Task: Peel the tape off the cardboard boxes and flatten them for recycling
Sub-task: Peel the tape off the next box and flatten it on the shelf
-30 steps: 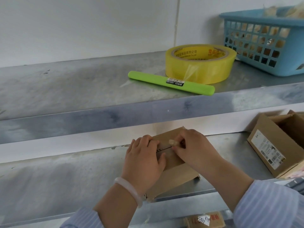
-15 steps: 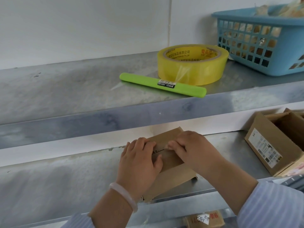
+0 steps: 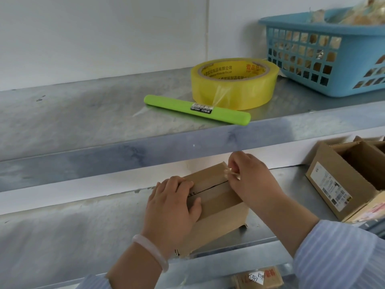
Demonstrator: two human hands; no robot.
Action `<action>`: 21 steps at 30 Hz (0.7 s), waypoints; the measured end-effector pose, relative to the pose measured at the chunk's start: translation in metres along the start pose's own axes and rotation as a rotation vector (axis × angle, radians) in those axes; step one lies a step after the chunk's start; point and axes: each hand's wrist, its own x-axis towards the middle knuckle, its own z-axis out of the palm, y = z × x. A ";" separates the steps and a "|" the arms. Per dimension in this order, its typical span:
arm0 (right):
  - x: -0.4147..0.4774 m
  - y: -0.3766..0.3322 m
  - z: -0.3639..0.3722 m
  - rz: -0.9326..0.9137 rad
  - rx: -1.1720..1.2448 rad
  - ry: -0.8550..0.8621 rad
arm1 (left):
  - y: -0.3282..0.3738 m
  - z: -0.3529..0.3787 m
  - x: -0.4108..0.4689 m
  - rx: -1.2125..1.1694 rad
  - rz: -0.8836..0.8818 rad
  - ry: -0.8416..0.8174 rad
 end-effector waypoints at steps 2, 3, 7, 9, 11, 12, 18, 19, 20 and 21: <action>-0.005 0.002 0.004 -0.084 -0.027 0.019 | 0.000 0.000 0.000 0.000 -0.001 -0.004; -0.008 0.003 0.006 -0.126 -0.051 0.008 | 0.000 0.000 0.000 -0.001 -0.006 -0.007; -0.015 0.006 0.008 -0.152 -0.011 -0.053 | -0.002 0.000 0.001 -0.008 -0.007 -0.008; -0.014 0.006 0.005 -0.044 0.089 -0.057 | -0.003 0.000 0.001 -0.003 0.008 -0.011; -0.011 0.007 0.006 0.007 0.052 -0.098 | -0.006 0.000 0.002 -0.009 0.026 -0.010; -0.010 0.007 0.007 0.020 0.021 -0.118 | -0.007 0.000 0.003 -0.016 0.034 -0.012; -0.007 0.014 0.005 0.077 0.064 -0.018 | -0.014 0.000 0.006 -0.036 0.058 -0.024; -0.009 0.015 0.006 0.046 0.073 0.015 | -0.014 0.000 0.006 -0.035 0.057 -0.030; -0.012 0.016 0.007 -0.007 0.069 0.048 | -0.014 -0.001 0.007 -0.027 0.054 -0.043; -0.014 0.017 0.007 -0.071 0.056 0.069 | -0.014 -0.001 0.008 -0.017 0.050 -0.060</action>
